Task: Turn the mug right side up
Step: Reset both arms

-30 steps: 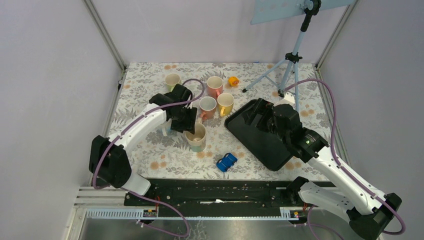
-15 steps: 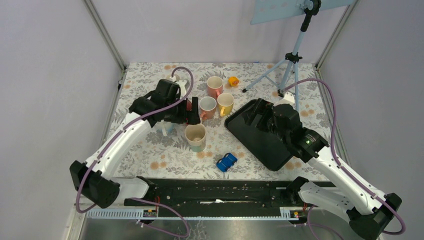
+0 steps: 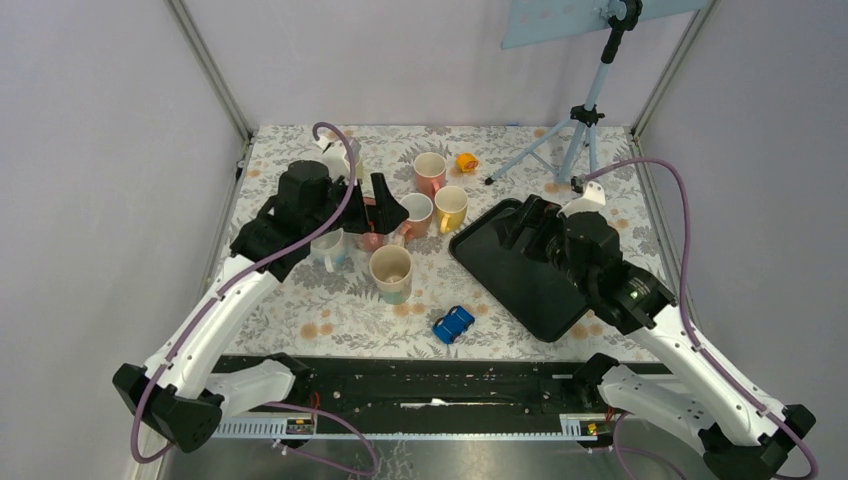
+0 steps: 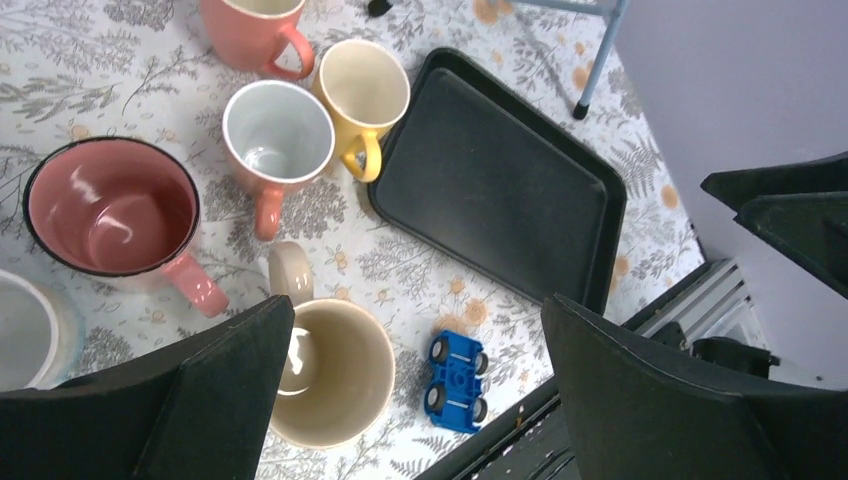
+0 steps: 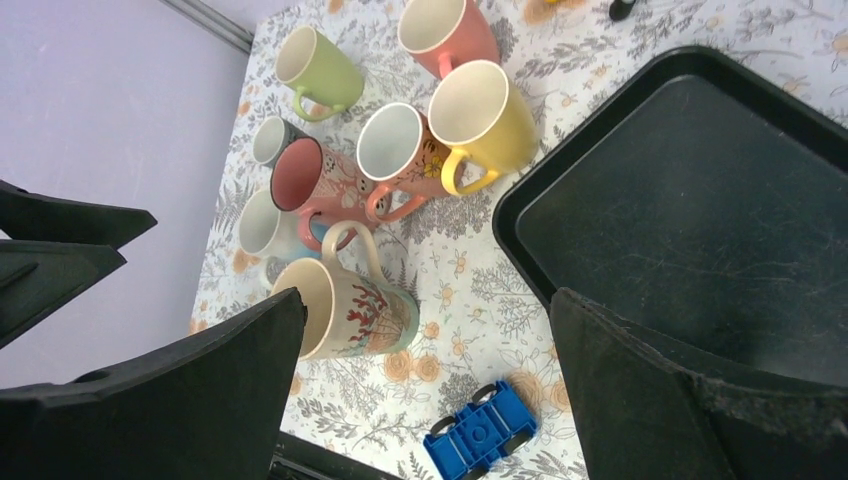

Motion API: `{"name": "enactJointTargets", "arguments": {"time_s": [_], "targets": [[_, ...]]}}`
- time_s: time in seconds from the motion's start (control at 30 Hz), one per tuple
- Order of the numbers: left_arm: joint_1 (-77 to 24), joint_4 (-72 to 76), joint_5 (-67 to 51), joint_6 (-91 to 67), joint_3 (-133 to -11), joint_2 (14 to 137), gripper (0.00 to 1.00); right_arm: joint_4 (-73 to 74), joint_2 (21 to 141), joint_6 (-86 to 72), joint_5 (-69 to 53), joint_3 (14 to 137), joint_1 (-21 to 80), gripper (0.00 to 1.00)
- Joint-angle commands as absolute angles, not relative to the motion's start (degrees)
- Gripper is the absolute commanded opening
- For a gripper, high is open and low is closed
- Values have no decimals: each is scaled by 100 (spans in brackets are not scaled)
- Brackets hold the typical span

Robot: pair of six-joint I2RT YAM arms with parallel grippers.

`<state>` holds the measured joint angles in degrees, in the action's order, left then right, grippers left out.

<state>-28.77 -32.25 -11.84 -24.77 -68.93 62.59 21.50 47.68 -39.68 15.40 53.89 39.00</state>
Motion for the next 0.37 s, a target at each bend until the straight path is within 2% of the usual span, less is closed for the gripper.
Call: {"name": "enactJointTargets", "arguments": {"time_s": [0.0, 0.33], "targets": [[-2852, -2388, -1197, -2688, -6834, 6097, 99, 2054, 4577, -3707, 1873, 5708, 3944, 100], [-2854, -1904, -1238, -2701, -6683, 6085, 99, 2149, 4464, -3700, 1878, 5704, 3944, 100]]}}
